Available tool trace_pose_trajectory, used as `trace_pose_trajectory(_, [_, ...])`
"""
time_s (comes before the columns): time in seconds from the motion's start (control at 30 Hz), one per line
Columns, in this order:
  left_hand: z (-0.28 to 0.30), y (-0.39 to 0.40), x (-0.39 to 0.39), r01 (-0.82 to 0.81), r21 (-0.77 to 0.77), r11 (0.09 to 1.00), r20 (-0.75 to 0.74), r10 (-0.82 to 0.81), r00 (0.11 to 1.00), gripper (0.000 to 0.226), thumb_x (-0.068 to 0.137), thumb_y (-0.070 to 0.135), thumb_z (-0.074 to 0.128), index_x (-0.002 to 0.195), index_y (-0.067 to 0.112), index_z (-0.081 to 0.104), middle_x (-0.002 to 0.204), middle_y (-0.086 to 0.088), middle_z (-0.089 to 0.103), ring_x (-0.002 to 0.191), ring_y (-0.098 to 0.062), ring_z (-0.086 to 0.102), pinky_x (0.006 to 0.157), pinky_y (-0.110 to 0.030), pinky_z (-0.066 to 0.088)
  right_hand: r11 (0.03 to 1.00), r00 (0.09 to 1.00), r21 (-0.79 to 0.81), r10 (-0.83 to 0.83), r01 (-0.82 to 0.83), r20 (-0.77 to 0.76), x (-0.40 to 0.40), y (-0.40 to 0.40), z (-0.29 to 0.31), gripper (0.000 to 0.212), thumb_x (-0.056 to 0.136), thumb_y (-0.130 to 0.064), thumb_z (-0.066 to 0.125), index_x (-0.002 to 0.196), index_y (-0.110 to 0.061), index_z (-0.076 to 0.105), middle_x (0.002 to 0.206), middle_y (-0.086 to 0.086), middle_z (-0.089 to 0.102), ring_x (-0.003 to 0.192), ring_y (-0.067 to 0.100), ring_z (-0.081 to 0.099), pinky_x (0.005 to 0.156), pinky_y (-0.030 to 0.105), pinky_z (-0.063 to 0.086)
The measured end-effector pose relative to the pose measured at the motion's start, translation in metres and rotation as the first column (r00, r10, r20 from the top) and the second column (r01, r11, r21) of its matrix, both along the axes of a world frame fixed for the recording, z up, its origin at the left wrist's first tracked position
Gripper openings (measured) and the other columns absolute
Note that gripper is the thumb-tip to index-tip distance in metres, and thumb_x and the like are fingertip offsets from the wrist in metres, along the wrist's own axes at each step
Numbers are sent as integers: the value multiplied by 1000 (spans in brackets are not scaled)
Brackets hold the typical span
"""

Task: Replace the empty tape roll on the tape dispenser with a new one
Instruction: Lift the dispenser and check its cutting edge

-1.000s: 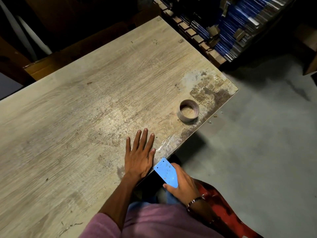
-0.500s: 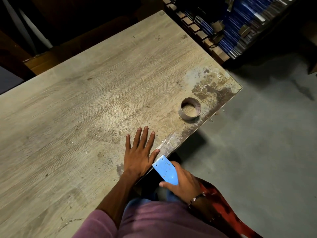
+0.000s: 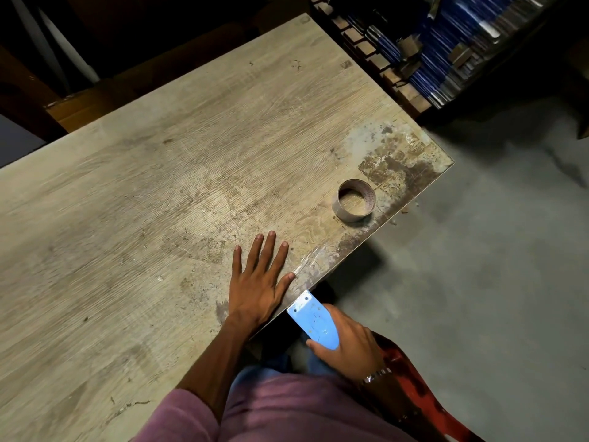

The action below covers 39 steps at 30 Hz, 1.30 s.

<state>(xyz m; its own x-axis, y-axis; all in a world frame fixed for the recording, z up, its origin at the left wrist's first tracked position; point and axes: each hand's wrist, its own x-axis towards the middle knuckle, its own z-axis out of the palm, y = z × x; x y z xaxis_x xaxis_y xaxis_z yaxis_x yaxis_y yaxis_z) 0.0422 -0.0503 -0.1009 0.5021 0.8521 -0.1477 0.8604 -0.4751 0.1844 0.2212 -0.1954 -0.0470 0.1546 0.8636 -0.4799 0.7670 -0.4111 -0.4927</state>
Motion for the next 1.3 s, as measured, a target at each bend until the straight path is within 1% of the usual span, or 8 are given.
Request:
trace_pose_trajectory(0.13, [2, 1, 1, 6, -5, 1000, -13, -6, 1000, 67, 101, 64, 13, 159, 32, 1, 169, 2, -6, 156, -20, -5, 123, -58, 9, 999, 999, -25, -29, 29, -21, 7, -12, 2, 81, 75, -67, 63, 145, -29, 47, 138, -10, 62, 124, 16, 61, 97, 30, 49])
trace_pose_trajectory(0.27, [3, 0, 1, 5, -2, 1000, -12, -6, 1000, 67, 100, 64, 12, 159, 32, 3, 169, 2, -4, 156, -21, -4, 123, -59, 9, 997, 999, -72, -24, 22, -37, 6, -8, 0, 80, 78, -63, 68, 146, -29, 43, 140, -8, 61, 125, 18, 60, 98, 34, 50])
trace_pose_trajectory(0.4, [5, -1, 2, 8, -4, 1000, -6, -8, 1000, 68, 101, 63, 16, 159, 31, 3, 169, 2, -5, 156, -21, -4, 123, -59, 9, 996, 998, -83, -41, 37, -41, 5, -6, -2, 77, 78, -60, 69, 144, -28, 45, 134, -4, 65, 122, 23, 62, 94, 37, 51])
trace_pose_trajectory(0.57, [7, -1, 2, 6, -18, 1000, -15, -6, 1000, 67, 100, 64, 9, 158, 32, -1, 169, 2, -8, 156, -20, -8, 123, -59, 7, 993, 998, -109, -44, 40, -36, 4, -3, -3, 73, 78, -62, 69, 139, -29, 48, 126, -3, 68, 116, 25, 64, 88, 36, 52])
trace_pose_trajectory(0.7, [7, -1, 2, -1, -20, 1000, -8, 1, 1000, 68, 100, 64, 8, 159, 31, -1, 169, 2, -9, 156, -20, -8, 123, -59, 6, 988, 997, -140, -75, 69, -35, 0, 0, -1, 70, 77, -65, 68, 135, -30, 49, 123, -2, 69, 114, 28, 65, 86, 35, 51])
trace_pose_trajectory(0.97, [2, -1, 2, 1, -1, 1000, 3, -1, 1000, 68, 100, 64, 14, 159, 31, 1, 169, 2, -7, 156, -20, -5, 122, -59, 10, 983, 996, -164, -79, 86, 50, -9, 5, 2, 61, 76, -65, 66, 122, -28, 52, 113, 0, 73, 107, 30, 67, 80, 34, 48])
trace_pose_trajectory(1.17, [2, -1, 2, 4, 6, 1000, 12, -4, 1000, 68, 101, 64, 15, 159, 31, 1, 169, 2, -6, 156, -20, -5, 123, -58, 8, 972, 989, -226, -32, 64, 142, -17, 9, 8, 62, 78, -67, 61, 122, -25, 48, 118, 8, 69, 111, 36, 64, 86, 38, 49])
trace_pose_trajectory(1.3, [4, 0, 2, 7, -1, 1000, 5, -7, 1000, 68, 100, 64, 15, 159, 31, 0, 169, 2, -6, 156, -20, -6, 123, -58, 8, 976, 987, -213, -16, 50, 158, -14, 6, 15, 61, 77, -66, 61, 121, -26, 49, 119, 7, 70, 111, 35, 65, 86, 38, 51])
